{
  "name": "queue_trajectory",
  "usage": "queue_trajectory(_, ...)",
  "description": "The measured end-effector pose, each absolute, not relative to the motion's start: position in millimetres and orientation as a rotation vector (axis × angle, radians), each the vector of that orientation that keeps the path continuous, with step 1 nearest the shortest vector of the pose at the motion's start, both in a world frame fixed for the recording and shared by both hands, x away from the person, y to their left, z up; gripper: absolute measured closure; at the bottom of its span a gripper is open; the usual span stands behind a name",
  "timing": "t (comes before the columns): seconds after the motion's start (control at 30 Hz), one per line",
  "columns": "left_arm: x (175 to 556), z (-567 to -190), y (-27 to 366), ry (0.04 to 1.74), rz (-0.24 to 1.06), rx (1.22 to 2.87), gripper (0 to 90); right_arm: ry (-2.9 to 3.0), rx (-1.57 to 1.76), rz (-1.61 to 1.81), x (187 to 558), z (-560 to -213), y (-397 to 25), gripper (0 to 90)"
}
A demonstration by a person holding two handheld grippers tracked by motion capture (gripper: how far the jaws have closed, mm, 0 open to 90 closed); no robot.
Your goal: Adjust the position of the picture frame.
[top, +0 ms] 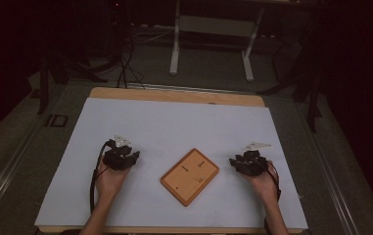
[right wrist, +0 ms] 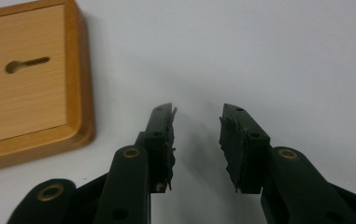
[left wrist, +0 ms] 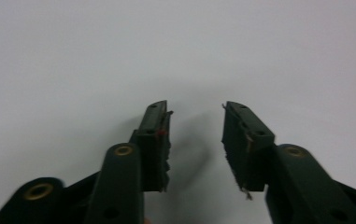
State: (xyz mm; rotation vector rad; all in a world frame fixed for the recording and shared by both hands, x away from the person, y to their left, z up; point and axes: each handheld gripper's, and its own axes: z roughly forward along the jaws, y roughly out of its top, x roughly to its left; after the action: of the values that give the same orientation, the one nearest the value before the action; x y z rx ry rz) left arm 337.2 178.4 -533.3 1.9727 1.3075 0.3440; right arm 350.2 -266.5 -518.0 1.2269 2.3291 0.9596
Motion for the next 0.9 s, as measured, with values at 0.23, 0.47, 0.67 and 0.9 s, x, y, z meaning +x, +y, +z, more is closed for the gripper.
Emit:
queue_trajectory(0.23, 330.8, -527.8, 172.2, 1.256, 0.372, 2.018, 61.5, 2.333, 1.23, 1.003, 344.3, -510.9, -265.0, 59.8)
queue_trajectory(0.47, 324.3, -516.4, 170.2, 1.21, 0.402, 2.013, 65.2, 2.379, 1.181, 0.988, 336.4, -505.7, -260.3, 62.3)
queue_trajectory(0.67, 322.8, -512.9, 170.1, 1.205, 0.411, 2.013, 65.0, 2.438, 1.142, 1.017, 330.7, -503.1, -255.4, 63.2)
queue_trajectory(0.9, 322.4, -512.5, 168.8, 1.199, 0.418, 2.014, 64.7, 2.471, 1.106, 1.005, 325.7, -500.9, -247.2, 64.4)
